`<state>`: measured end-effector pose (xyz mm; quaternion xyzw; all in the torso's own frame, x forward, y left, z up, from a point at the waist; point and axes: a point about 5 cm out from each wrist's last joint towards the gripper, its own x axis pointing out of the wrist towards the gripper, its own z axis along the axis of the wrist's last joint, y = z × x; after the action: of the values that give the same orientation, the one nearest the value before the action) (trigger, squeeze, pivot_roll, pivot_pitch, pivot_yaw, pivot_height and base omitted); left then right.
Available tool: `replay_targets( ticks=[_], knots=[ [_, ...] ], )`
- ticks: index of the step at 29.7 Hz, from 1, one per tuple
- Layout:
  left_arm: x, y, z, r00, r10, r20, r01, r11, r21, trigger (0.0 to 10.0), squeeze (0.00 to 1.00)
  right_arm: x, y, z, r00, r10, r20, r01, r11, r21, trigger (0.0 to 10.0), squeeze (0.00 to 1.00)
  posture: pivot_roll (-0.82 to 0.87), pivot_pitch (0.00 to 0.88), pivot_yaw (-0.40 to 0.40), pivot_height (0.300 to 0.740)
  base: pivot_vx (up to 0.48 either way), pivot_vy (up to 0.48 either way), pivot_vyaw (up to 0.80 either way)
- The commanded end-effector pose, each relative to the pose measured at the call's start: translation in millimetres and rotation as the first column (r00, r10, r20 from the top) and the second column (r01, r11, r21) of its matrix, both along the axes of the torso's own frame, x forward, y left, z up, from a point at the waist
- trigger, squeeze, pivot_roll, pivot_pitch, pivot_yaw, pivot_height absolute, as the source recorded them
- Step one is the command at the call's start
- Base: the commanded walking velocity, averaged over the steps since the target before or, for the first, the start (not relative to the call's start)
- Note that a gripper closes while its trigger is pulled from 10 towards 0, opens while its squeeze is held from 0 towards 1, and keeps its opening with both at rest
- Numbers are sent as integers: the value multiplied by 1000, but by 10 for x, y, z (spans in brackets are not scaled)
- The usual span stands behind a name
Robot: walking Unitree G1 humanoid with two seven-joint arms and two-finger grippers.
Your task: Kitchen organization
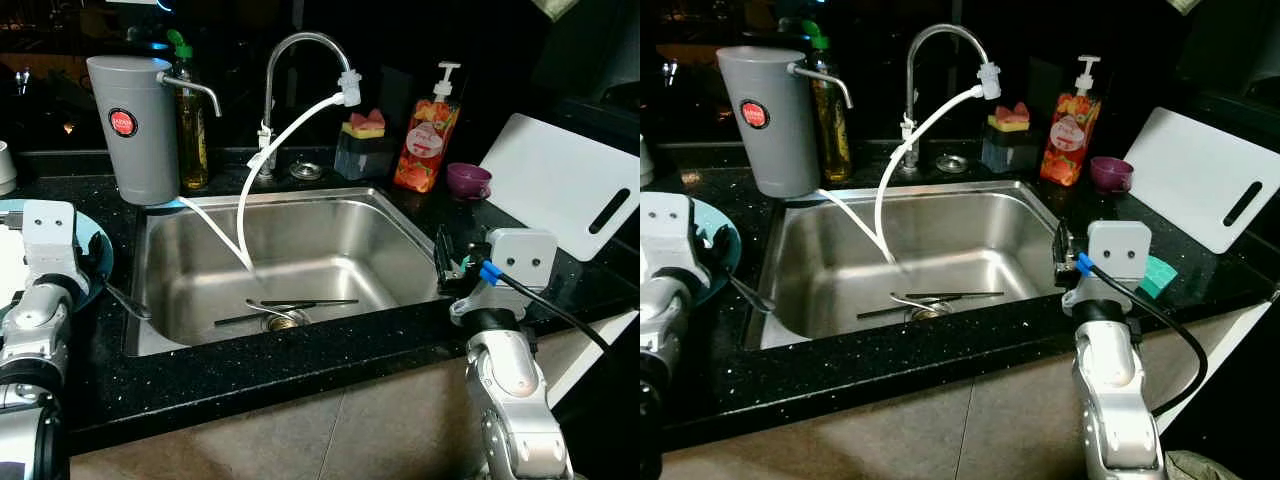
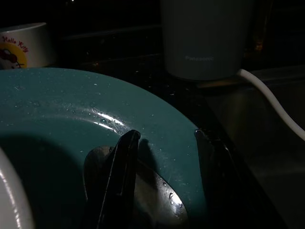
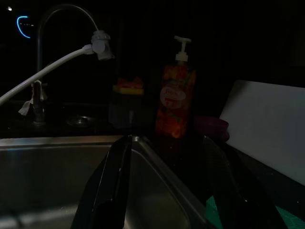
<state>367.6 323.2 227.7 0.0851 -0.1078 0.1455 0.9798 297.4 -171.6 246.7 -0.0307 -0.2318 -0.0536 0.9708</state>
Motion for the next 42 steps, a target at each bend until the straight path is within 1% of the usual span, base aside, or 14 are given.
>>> replay_targets(
  ticks=[1, 5, 20, 25, 27, 28, 29, 32, 42],
  knots=[
    [18, -71, -210, 996, -15, -93, 13, 1000, -20, 10000, 0, -4, -13, 7, 1000, -4, 2, 4, 1000, 1, 10000, 0, 27, 96, -114, 740, 0, 0, 0],
    [42, -115, -207, 994, -29, -102, 28, 1000, -9, 10000, 0, -18, -21, 1, 1000, -10, 0, 10, 1000, 2, 10000, 0, 23, 98, -111, 740, 0, 0, 0],
    [53, -147, -239, 992, -37, -120, 37, 999, -5, 10000, 0, -17, -21, 1, 1000, -9, 0, 9, 1000, 3, 10000, 0, 23, 98, -111, 740, 0, 0, 0],
    [21, -95, -280, 991, -12, -135, 12, 1000, -3, 10000, 0, -17, -22, -2, 1000, -11, -1, 11, 1000, 4, 10000, 0, 23, 98, -111, 740, 0, 0, 0],
    [-9, -31, -275, 991, 10, -136, -10, 1000, 1, 10000, 0, -13, -23, -2, 1000, -11, -2, 11, 1000, 3, 10000, 0, 26, 99, -113, 740, 0, 0, 0],
    [-9, -31, -275, 991, 10, -136, -10, 1000, 1, 10000, 0, -13, -23, -2, 1000, -11, -2, 11, 1000, 3, 10000, 0, 26, 99, -113, 740, 0, 0, 0],
    [-37, 25, -270, 990, 26, -137, -26, 1000, 7, 10000, 0, -8, -22, -2, 1000, -9, -2, 9, 1000, 2, 10000, 0, 30, 99, -116, 740, 0, 0, 0],
    [-60, 70, -262, 990, 36, -135, -35, 999, 10, 10000, 0, -1, -15, 1, 1000, -5, -2, 5, 1000, 2, 10000, 0, 33, 98, -119, 740, 0, 0, 0],
    [-71, 118, -198, 992, 56, -113, -55, 998, 10, 10000, 0, 10, -11, 12, 1000, 0, 1, 0, 1000, 0, 10000, 0, 34, 96, -124, 740, 0, 0, 0]
  ],
)
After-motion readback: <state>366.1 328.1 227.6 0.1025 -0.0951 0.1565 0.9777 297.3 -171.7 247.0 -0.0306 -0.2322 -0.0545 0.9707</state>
